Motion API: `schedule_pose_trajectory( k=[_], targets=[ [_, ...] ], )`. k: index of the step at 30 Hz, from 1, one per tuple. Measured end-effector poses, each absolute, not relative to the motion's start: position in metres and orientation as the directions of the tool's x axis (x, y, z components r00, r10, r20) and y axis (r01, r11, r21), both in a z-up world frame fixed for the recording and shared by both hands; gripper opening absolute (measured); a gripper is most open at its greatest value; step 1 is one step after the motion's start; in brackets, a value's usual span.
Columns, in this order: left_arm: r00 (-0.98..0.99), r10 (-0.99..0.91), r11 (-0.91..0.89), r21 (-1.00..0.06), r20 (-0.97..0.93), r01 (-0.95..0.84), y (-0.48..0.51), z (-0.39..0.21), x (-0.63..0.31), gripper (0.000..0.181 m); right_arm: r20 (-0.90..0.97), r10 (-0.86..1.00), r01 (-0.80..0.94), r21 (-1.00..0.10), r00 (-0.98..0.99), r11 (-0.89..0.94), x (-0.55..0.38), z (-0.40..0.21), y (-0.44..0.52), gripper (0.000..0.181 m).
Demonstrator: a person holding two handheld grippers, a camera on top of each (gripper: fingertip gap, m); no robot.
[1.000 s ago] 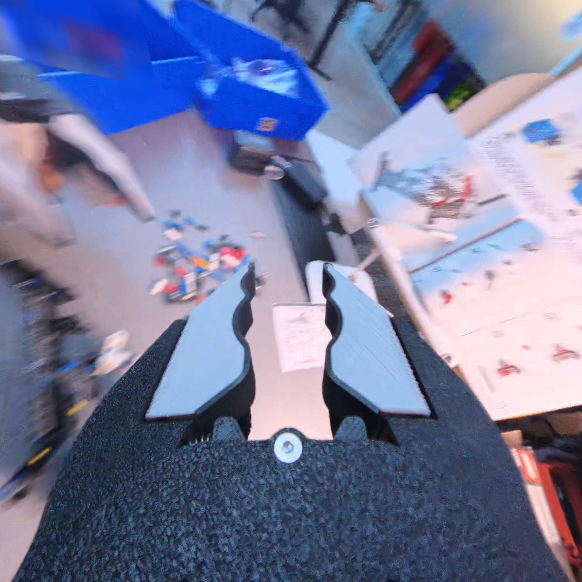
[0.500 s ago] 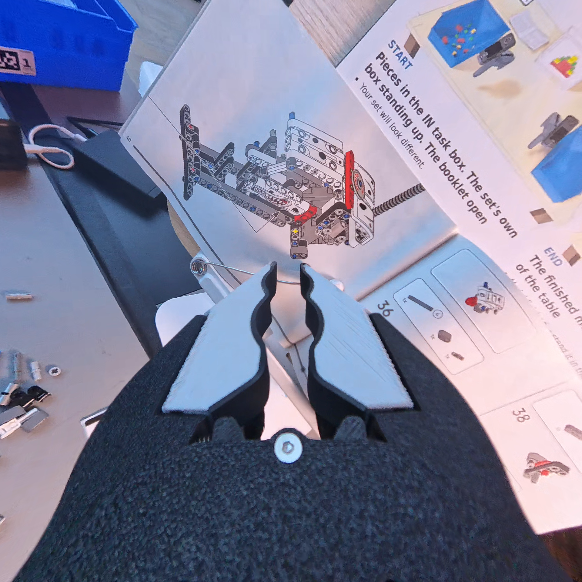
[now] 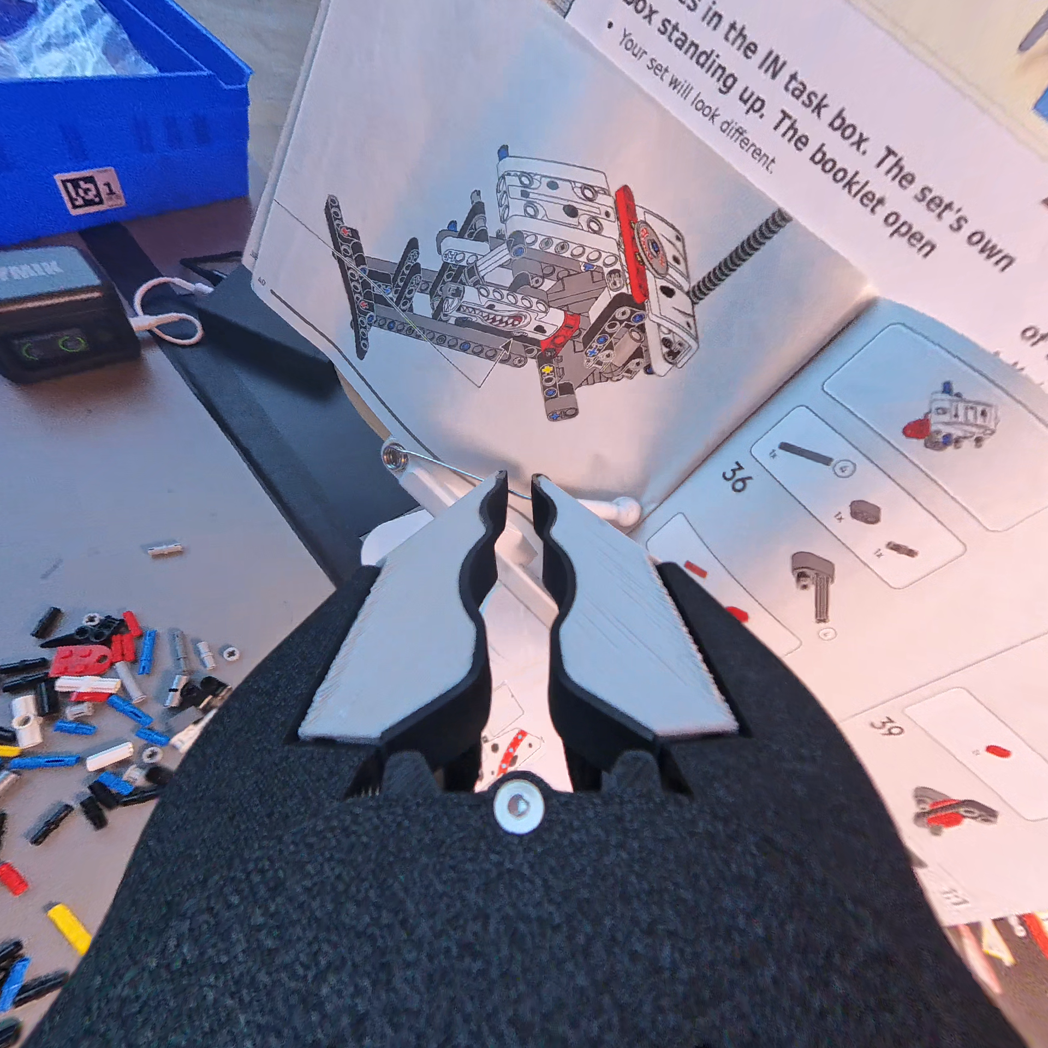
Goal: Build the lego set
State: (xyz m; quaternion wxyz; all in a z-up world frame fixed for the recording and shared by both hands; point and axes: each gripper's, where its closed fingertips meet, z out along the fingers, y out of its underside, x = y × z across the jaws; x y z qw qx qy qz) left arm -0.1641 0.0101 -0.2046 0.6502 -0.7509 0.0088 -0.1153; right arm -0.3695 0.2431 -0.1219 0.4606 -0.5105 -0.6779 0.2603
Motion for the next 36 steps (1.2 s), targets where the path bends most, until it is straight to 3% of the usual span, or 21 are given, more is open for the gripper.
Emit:
schedule_pose_trajectory(
  k=[9,11,15,18,20,22,26,30,36],
  targets=[
    [0.973,-0.156,-0.162,-0.976,0.173,0.148,0.011,-0.208,-0.167,0.059,0.178,0.982,0.455,-0.871,-0.058,0.185,-0.361,-0.133,0.245,0.011],
    [0.973,-0.155,-0.162,-0.976,0.172,0.147,0.011,-0.208,-0.168,0.059,0.196,0.978,0.433,-0.877,-0.071,0.207,-0.36,-0.128,0.243,0.031],
    [0.973,-0.153,-0.159,-0.976,0.175,0.151,0.013,-0.207,-0.169,0.059,0.356,0.935,0.323,-0.885,0.007,0.334,-0.369,-0.088,0.237,0.051],
    [0.971,-0.156,-0.164,-0.974,0.182,0.156,0.017,-0.208,-0.168,0.059,0.553,0.82,0.328,-0.809,0.147,0.487,-0.39,-0.071,0.236,0.093],
    [0.972,-0.158,-0.174,-0.974,0.175,0.147,0.019,-0.211,-0.165,0.059,0.635,0.745,0.353,-0.758,0.206,0.549,-0.406,-0.072,0.237,0.102],
    [0.974,-0.156,-0.184,-0.974,0.163,0.134,0.018,-0.214,-0.163,0.059,0.645,0.722,0.377,-0.752,0.249,0.541,-0.415,-0.077,0.245,0.094],
    [0.981,-0.139,-0.171,-0.979,0.136,0.111,0.012,-0.21,-0.165,0.058,0.622,0.731,0.307,-0.78,0.279,0.546,-0.408,-0.069,0.253,0.051],
    [0.979,-0.139,-0.157,-0.979,0.152,0.13,0.017,-0.206,-0.171,0.058,0.499,0.829,0.199,-0.865,0.254,0.46,-0.391,-0.058,0.263,0.022],
    [0.981,-0.124,-0.135,-0.982,0.148,0.131,0.039,-0.188,-0.185,0.06,0.204,0.961,0.085,-0.978,0.187,0.191,-0.371,-0.051,0.283,0.017]
  ],
)
